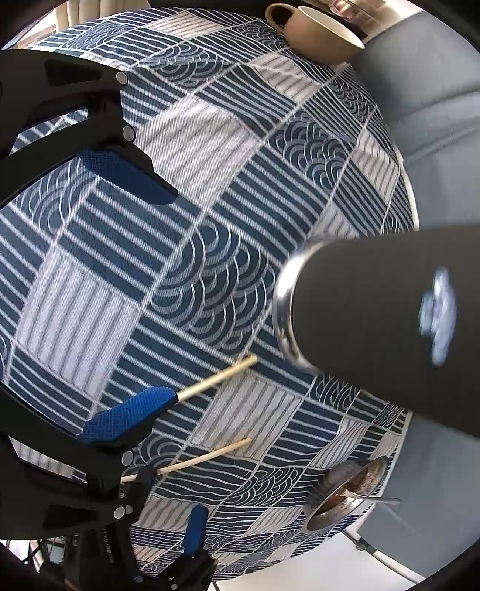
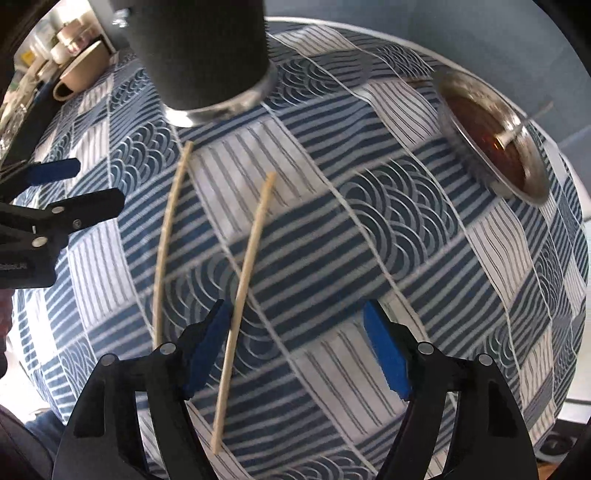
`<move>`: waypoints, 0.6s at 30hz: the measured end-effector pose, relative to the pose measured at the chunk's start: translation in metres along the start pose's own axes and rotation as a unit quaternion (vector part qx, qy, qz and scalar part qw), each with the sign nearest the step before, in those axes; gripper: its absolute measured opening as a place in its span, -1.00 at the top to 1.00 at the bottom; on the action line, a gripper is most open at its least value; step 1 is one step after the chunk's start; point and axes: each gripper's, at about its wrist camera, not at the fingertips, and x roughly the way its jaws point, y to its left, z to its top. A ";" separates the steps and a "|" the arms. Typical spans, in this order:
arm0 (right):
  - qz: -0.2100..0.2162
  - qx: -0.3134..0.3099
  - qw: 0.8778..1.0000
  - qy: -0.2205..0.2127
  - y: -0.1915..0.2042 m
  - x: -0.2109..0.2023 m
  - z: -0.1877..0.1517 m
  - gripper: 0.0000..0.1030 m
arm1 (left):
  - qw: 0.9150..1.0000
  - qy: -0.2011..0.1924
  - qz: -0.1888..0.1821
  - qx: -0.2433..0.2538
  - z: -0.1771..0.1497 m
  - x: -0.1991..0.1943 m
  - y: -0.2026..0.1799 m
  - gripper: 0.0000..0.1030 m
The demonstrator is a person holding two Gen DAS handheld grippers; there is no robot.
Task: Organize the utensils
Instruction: 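Close the left tool on a wooden stick while the right tool grasps the other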
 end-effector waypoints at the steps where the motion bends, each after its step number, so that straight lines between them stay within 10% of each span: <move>1: -0.001 0.001 1.000 0.004 -0.003 0.000 -0.002 -0.35 | 1.000 0.004 0.003 0.000 0.001 0.003 -0.004 -0.88; 12: 0.002 0.013 1.000 0.022 -0.029 0.002 -0.018 -0.69 | 0.996 0.079 0.039 -0.014 0.018 0.032 -0.030 -0.91; 18: 0.010 -0.036 0.999 0.002 -0.003 -0.006 -0.011 -0.11 | 0.998 0.051 0.029 0.012 0.014 0.029 -0.028 -0.88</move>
